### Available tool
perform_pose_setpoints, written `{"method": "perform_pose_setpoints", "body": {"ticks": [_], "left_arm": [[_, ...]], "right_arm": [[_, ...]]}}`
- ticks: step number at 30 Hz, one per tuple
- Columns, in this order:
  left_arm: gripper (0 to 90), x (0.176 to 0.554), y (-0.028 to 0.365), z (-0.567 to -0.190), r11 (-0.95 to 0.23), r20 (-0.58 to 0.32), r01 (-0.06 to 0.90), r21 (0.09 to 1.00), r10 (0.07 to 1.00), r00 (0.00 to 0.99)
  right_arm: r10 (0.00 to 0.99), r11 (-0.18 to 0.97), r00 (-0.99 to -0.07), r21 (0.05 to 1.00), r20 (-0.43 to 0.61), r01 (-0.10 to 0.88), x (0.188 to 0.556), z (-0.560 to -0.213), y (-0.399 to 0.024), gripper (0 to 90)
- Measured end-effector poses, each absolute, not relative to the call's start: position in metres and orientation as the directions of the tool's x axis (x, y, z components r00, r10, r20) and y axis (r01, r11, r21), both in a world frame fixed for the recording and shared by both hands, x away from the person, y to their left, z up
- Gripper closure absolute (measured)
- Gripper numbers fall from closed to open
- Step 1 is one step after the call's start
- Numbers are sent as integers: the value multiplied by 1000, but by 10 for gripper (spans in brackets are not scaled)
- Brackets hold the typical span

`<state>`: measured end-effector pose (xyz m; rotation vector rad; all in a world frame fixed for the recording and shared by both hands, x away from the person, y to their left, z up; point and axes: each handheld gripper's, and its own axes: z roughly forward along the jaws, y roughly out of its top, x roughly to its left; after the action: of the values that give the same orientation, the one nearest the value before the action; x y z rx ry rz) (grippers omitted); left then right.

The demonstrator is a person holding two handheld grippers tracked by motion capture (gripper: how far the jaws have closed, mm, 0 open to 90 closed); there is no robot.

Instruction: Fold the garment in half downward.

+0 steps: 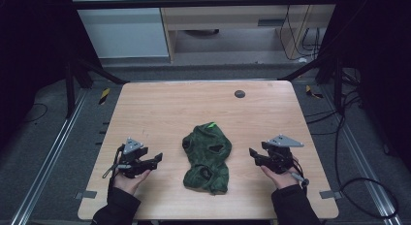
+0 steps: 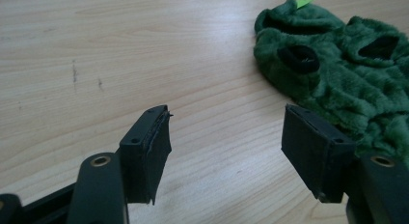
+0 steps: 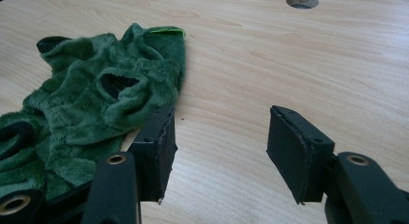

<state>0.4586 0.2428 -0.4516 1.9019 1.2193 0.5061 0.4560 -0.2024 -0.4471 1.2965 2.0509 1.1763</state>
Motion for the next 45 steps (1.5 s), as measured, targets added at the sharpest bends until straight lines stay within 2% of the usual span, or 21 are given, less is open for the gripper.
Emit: {"method": "perform_pose_setpoints", "body": {"ticks": [14,22,33,45], "left_arm": [[351,477,224,-439,-235,-83,541,807,863,498],[358,490,215,-431,-230,-80,522,821,860,505],[399,514,204,-427,-231,-85,517,824,852,516],[402,536,185,-429,-252,-79,508,824,836,543]], "right_arm": [[875,224,-483,855,36,469,475,-427,-183,468],[863,222,-502,852,55,475,488,-421,-172,480],[856,210,-511,844,85,493,503,-422,-164,486],[862,198,-497,837,100,510,522,-428,-158,504]]}}
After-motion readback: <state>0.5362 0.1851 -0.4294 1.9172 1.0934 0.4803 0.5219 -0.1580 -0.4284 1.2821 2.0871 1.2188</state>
